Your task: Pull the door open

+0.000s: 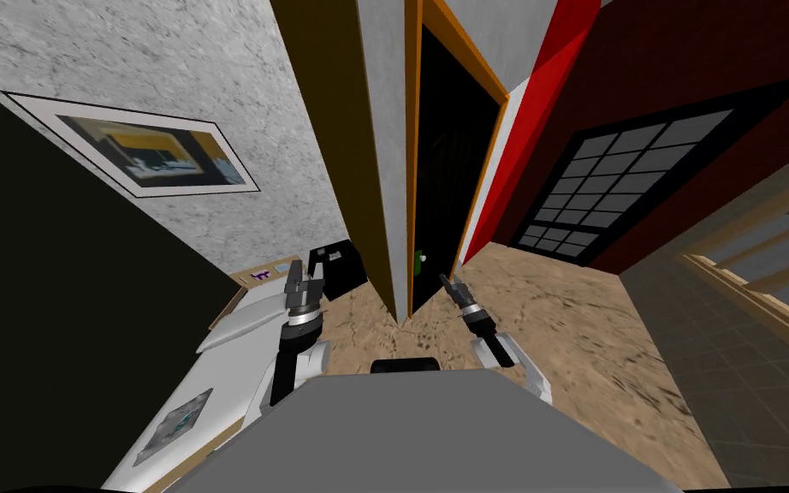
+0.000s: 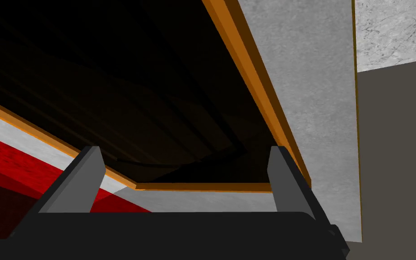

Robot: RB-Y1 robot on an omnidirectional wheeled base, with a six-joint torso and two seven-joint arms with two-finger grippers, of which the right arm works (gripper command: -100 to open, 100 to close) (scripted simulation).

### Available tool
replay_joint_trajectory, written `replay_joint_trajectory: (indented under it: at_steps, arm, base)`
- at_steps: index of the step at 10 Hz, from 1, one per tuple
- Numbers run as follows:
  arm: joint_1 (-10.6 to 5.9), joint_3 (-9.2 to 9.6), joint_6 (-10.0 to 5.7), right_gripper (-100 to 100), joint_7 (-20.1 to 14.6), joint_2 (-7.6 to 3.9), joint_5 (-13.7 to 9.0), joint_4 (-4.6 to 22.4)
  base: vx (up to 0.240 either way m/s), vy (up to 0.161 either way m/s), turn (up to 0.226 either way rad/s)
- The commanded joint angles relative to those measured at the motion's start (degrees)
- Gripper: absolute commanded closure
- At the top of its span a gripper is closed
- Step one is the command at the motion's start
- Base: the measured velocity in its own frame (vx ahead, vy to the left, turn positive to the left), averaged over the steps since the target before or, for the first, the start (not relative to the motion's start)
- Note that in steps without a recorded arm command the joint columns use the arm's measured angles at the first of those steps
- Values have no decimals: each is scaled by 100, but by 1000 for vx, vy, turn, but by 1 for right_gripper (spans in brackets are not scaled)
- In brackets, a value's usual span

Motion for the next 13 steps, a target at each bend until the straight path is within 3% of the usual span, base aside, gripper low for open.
replay_joint_trajectory:
  at_steps: [1,13]
  arm:
    - [-65,20,-35,-100,166,-83,117,209]
    - [-535,170,-202,-100,1206,-616,908,1570]
  base:
    - [56,-105,167]
    - [61,-103,155]
